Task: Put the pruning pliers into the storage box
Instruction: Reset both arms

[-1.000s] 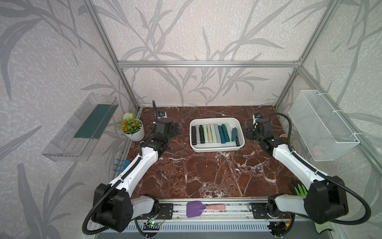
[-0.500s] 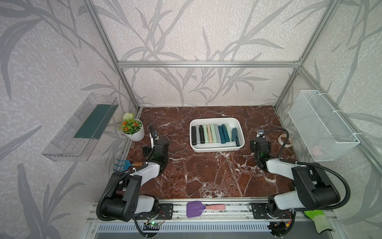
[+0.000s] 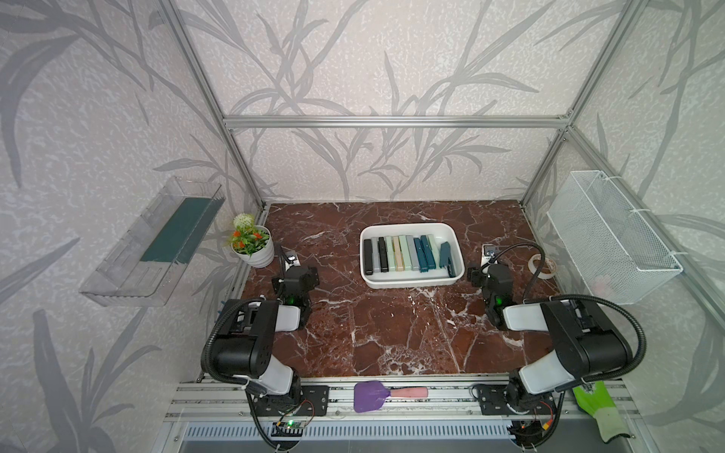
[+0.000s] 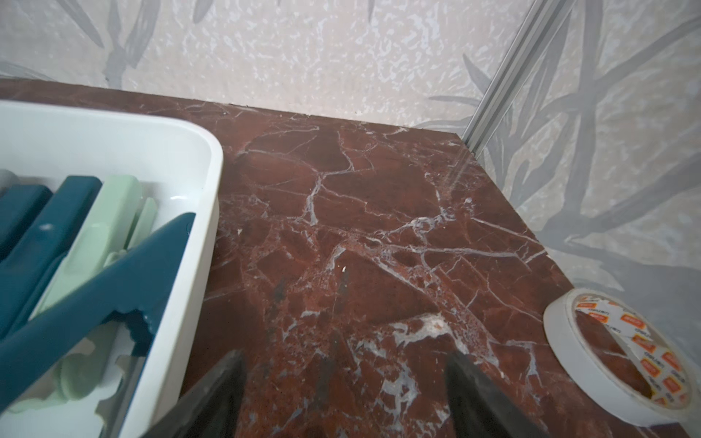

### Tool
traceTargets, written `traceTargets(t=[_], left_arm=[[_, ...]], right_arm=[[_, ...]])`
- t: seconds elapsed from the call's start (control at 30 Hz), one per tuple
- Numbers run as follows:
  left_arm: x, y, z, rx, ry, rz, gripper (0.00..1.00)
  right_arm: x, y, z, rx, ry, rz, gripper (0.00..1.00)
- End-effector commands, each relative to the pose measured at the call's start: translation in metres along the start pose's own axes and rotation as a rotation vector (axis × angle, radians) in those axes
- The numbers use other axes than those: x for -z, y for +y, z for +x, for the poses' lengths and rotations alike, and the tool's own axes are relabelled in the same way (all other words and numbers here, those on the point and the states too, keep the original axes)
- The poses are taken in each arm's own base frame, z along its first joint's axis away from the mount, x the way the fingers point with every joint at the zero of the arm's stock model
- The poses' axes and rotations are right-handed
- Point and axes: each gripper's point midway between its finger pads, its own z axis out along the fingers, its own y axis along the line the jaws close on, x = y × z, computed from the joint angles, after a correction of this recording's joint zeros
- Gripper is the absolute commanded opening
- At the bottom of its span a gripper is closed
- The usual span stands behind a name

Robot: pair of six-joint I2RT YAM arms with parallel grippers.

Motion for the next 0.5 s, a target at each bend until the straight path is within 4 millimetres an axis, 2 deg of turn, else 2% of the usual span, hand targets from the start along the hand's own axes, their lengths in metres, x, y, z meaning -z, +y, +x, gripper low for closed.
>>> traceTargets(t=[0.0, 0.1, 0.47], left_arm=[[-0.0018, -0.0090, -0.0212, 0.010, -0.040, 0.062, 0.99], [-0.0018, -0.0095, -0.0208, 0.009, -0.038, 0.065, 0.99], [-0.0018, -0.0098, -0.0218, 0.009, -0.043, 0.065, 0.99]], right_arm=[[-0.0002, 0.0029, -0.0106, -0.003, -0.035, -0.026, 0.99], [0.0012, 0.0004, -0.0127, -0.010, -0.084, -0.010, 0.99], [-0.0024, 0.0098, -0.0109, -0.002, -0.050, -0.077, 0.99]])
